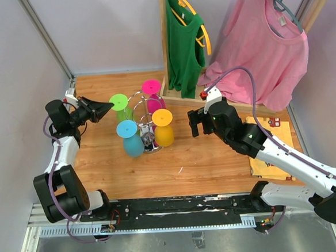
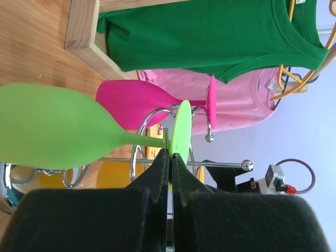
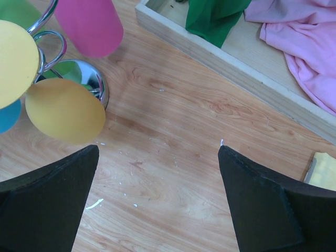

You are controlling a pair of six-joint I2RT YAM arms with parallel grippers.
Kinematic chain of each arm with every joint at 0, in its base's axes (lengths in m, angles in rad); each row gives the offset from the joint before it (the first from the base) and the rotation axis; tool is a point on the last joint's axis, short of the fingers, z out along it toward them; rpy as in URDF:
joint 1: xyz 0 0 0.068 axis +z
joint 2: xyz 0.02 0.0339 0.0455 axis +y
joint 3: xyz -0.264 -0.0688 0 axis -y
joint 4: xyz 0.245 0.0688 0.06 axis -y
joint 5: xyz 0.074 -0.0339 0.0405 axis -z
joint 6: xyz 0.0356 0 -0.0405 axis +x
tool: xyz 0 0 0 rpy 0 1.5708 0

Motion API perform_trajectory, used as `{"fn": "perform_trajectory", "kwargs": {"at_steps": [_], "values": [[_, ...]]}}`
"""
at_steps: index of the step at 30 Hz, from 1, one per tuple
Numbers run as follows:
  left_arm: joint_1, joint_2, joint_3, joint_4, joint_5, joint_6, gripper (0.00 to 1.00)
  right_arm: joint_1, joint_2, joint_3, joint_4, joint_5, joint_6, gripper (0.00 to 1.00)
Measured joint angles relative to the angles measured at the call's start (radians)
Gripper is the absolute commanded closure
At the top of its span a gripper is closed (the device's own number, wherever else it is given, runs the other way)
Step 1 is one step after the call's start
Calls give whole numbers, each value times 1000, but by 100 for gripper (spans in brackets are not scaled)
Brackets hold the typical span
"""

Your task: Take the wine glass off the wine glass rack

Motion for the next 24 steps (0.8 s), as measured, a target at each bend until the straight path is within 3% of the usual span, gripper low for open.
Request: {"fn": "perform_trajectory", "kwargs": {"at_steps": [12, 24], "values": [[1, -12, -4, -11, -6, -121, 100, 0, 0, -6, 0, 2, -1, 2], [1, -9, 40, -85, -18, -142, 100, 2, 0, -15, 0, 14, -3, 2]]}}
